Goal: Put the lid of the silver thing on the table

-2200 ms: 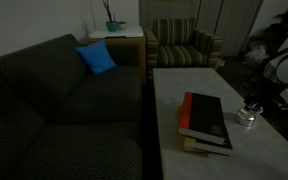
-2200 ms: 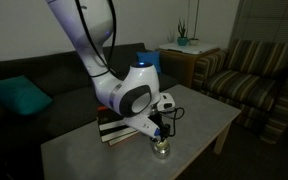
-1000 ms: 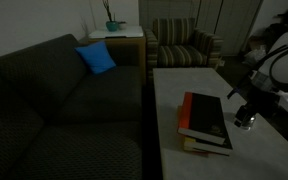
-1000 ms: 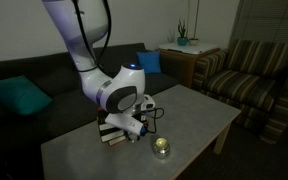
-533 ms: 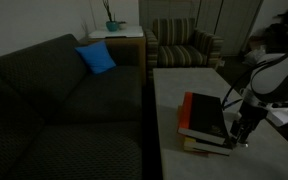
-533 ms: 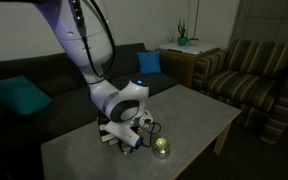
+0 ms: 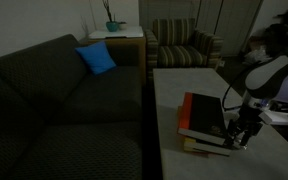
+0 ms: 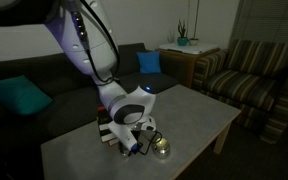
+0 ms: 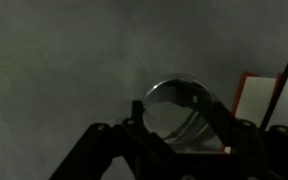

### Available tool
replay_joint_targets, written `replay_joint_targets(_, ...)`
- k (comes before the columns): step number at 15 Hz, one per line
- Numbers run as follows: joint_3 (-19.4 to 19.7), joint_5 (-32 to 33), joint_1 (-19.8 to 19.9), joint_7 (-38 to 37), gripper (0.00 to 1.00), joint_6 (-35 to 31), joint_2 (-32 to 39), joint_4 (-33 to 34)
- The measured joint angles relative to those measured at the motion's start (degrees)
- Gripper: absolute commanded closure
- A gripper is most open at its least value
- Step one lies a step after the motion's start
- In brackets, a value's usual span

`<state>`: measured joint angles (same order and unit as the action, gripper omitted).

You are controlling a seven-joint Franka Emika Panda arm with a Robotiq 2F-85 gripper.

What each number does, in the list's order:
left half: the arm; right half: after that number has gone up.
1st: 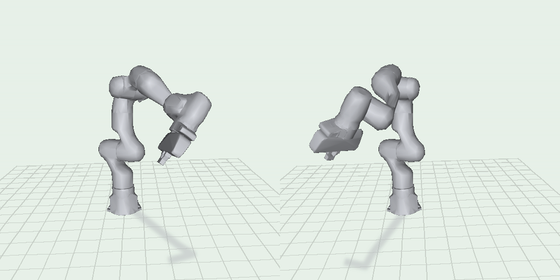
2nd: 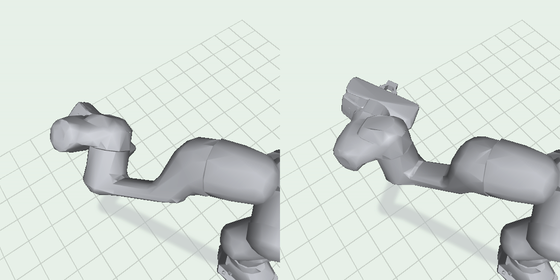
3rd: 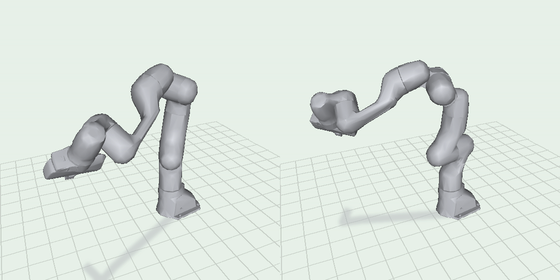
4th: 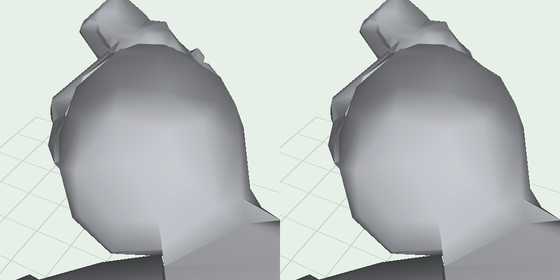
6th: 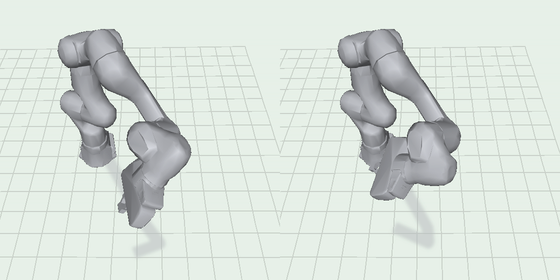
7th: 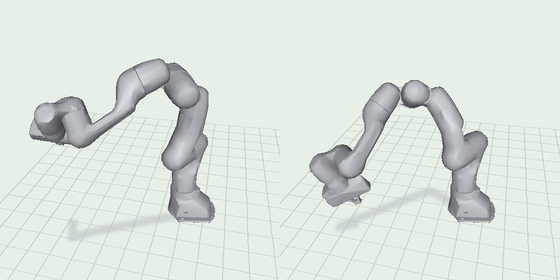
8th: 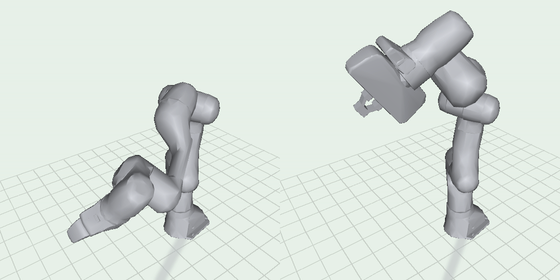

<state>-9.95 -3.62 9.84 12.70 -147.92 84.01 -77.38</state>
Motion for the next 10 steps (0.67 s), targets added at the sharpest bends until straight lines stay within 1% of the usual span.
replay_joint_targets(3, 0.4, -3.6, 0.2, -3.6, 0.56, -1.2, 0.0, -0.1)
replay_joint_targets(5, 0.7, -6.0, 0.2, -7.1, 0.56, -3.4, -0.1, -0.7)
replay_joint_targets(10, 1.6, -8.7, -0.7, -15.7, 0.56, -8.4, -0.2, -1.7)
